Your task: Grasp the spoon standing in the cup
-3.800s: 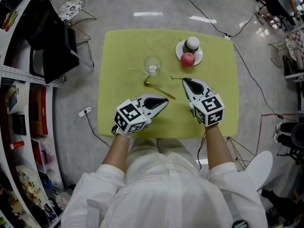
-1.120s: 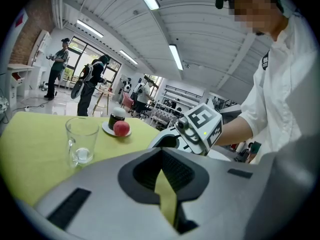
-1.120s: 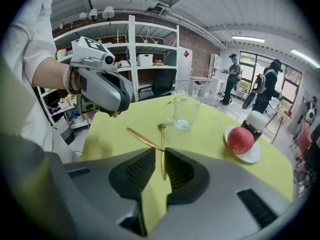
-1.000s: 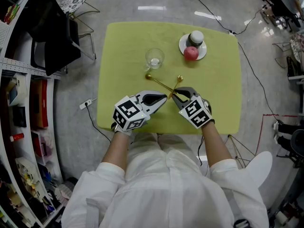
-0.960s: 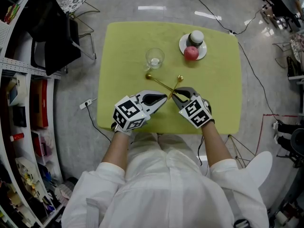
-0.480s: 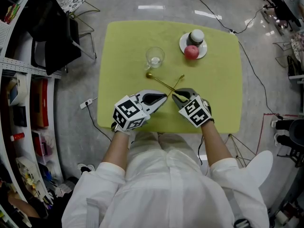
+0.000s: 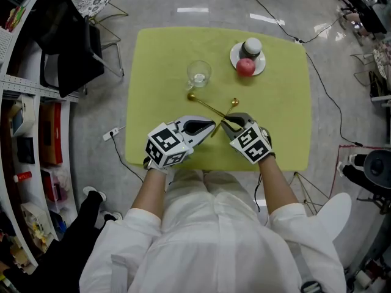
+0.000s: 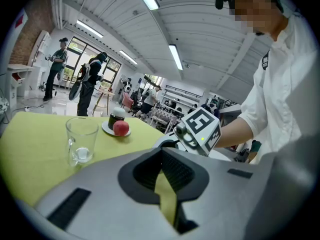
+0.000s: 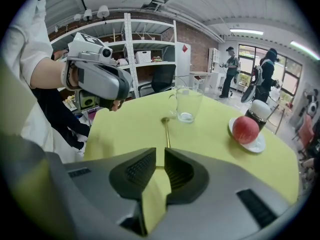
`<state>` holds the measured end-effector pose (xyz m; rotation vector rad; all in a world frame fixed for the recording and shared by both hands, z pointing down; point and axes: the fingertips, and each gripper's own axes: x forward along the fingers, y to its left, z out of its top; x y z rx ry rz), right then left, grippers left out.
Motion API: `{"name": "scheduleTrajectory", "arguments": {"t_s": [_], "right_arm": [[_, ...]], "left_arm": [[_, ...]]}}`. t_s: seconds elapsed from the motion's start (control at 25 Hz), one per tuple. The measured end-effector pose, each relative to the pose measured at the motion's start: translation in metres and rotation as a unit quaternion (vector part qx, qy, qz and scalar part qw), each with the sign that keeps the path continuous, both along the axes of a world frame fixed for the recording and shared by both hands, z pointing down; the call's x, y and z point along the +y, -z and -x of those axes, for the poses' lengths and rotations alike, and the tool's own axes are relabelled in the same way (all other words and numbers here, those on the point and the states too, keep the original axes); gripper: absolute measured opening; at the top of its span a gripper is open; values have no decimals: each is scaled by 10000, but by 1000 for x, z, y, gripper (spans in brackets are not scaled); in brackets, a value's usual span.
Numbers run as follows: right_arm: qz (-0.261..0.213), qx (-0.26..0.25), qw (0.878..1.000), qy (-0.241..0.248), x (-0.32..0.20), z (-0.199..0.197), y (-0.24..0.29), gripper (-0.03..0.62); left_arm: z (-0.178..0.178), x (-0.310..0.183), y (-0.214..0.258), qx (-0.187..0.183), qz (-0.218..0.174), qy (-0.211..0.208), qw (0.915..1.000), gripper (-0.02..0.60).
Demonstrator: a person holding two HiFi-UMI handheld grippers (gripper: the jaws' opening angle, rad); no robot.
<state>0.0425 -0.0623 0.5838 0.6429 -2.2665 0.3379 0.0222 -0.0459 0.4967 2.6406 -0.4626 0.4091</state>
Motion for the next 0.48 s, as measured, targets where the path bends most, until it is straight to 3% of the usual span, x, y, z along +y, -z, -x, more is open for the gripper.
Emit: {"name": "scheduleTrajectory", "arguments": {"t_s": [0.48], "right_arm": [[-136,-352,9986,-365,-2,-4,24,47]], "left_arm": [[-3,-2,5,4,-57,-65,10000,3]]}}
